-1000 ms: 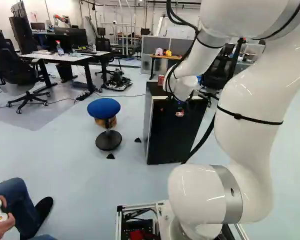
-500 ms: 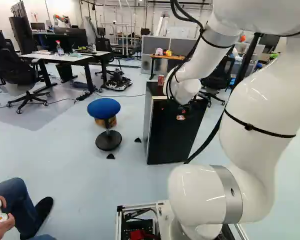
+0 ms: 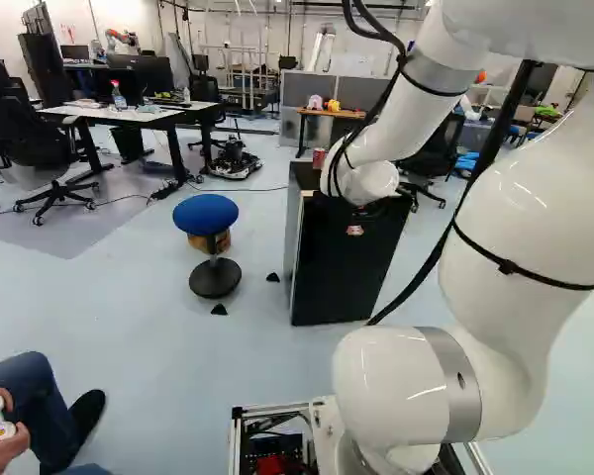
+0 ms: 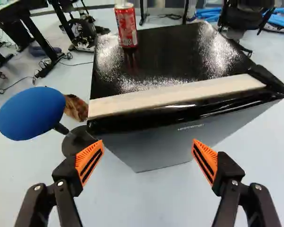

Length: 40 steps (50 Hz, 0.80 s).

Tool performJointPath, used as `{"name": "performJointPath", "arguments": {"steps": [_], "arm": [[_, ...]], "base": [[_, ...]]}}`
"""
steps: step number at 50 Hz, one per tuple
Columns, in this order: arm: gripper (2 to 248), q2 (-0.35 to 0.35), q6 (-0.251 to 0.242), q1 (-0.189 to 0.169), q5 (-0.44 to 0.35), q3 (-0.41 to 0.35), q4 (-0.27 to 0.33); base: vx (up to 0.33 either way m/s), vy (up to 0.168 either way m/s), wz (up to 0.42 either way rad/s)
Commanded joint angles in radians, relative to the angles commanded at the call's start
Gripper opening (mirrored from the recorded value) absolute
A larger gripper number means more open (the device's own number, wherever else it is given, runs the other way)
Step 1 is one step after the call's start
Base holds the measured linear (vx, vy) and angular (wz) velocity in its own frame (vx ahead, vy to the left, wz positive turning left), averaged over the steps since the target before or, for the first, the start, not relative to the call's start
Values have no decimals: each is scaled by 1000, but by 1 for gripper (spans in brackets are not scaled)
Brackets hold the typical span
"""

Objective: Grab a drink from the fridge

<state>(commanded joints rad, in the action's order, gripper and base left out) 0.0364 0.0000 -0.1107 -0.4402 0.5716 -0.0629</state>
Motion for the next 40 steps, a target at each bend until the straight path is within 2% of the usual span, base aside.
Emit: {"name": "performJointPath", "arguments": {"steps": [15, 40], "arm": [[247, 53, 0, 19, -121, 56, 20], [247, 174, 0, 16, -256, 189, 48]], "base": [[0, 0, 0], [0, 0, 0]]}}
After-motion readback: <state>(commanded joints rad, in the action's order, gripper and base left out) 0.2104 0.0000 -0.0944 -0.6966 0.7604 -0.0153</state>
